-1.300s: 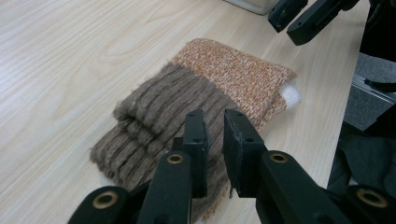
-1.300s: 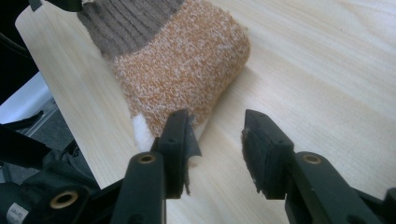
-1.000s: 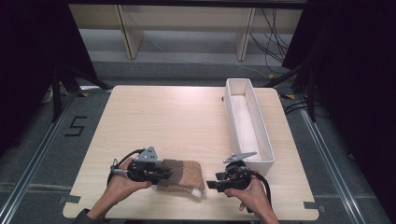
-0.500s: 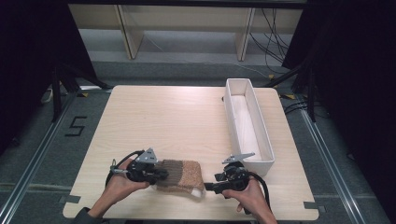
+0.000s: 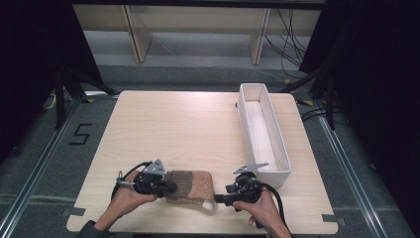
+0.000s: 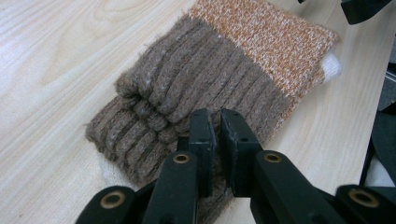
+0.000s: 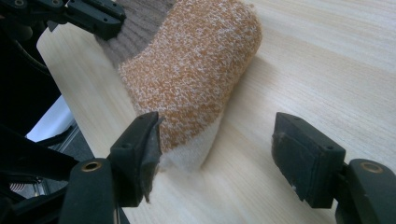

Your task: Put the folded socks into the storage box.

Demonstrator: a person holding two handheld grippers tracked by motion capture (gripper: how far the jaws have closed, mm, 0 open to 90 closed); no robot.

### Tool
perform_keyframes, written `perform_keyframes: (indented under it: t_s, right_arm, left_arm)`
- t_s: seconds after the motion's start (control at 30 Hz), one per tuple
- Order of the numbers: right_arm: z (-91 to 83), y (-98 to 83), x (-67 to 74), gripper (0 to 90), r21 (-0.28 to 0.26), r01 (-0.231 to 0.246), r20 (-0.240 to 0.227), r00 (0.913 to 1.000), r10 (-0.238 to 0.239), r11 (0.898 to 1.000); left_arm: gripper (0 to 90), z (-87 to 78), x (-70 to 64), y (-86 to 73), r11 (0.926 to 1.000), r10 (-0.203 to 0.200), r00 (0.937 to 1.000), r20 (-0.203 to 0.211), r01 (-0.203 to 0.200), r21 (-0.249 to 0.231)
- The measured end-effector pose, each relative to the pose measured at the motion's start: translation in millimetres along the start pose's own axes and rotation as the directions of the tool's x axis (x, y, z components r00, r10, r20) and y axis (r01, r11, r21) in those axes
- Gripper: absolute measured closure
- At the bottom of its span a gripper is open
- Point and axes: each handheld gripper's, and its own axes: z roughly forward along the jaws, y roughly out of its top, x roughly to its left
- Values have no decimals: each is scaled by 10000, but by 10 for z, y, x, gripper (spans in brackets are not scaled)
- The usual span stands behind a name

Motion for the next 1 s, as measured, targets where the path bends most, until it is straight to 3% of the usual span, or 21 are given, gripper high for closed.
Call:
perform_keyframes:
  t_s: [0.03, 0.07, 0.1, 0.17, 0.2, 0.23, 0.3, 0.33, 0.37, 0.7, 0.77, 0.83, 0.87, 0.9, 0.93, 1.0]
  right_arm:
    - [18, 9, -18, 330, -91, 277, -26, 9996, -278, 9996]
    - [33, 9, 5, 330, -63, -35, -123, 9999, 35, 10000]
    - [45, 16, 1, 329, -102, 129, 111, 9999, -128, 9999]
    - [78, 28, 16, 325, 17, 100, -55, 9999, -100, 9999]
    - [96, 34, 45, 326, 73, -129, -127, 9998, 130, 9999]
    - [111, 44, 32, 326, -10, 171, -33, 9998, -171, 9999]
    - [128, 61, 60, 324, 2, 58, 156, 9999, -58, 10000]
    - [134, 74, 51, 323, -1, 70, -162, 9998, -70, 10000]
    - [137, 89, 53, 322, -54, 151, -81, 9999, -152, 9999]
    - [332, 202, 46, 290, 41, -639, -452, 9969, 641, 9979]
    - [382, 223, 24, 278, -12, -563, -535, 9970, 562, 9984]
    - [428, 240, 29, 274, 47, -819, -402, 9958, 820, 9966]
    - [457, 246, 25, 273, 110, -1017, -567, 9932, 1021, 9948]
    - [488, 253, 9, 272, 64, -814, -478, 9955, 817, 9967]
    - [508, 259, 32, 269, 302, -1204, -429, 9916, 1216, 9923]
    - [567, 265, 19, 268, 195, -1116, -502, 9924, 1125, 9936]
  left_arm:
    - [828, 7, -8, -1, 10000, -47, 10000, -19, 47, -57]
    - [830, 3, 0, -1, 9999, 118, 9999, -85, -118, 87]
    - [832, 10, -20, -5, 10000, -19, 10000, -84, 19, 9]
    - [833, 5, -25, -6, 9998, 177, 9997, -192, -174, 110]
    - [833, 9, -41, -9, 10000, 49, 9998, -191, -48, 64]
    - [834, -8, -24, -8, 9987, 390, 9990, -199, -384, 327]
    - [834, 2, -34, -14, 9995, 273, 9994, -220, -268, 186]
    - [834, 13, -48, -17, 9999, 101, 9997, -232, -100, 29]
    - [834, 11, -45, -18, 9998, 162, 9996, -212, -161, 80]
    - [834, 12, -25, -32, 9999, 161, 9998, -84, -161, 15]
    - [835, 14, -18, -37, 10000, 99, 9999, -62, -99, -11]
    - [835, 13, -32, -44, 10000, -88, 9999, -73, 88, -32]
    - [835, 6, -20, -44, 9999, 87, 9999, -103, -86, 88]
    - [835, 4, -17, -43, 9999, 113, 9999, -124, -111, 117]
    - [835, 13, -29, -45, 10000, -81, 10000, -49, 81, -43]
    - [835, 14, -22, -46, 10000, -8, 10000, -8, 8, -91]
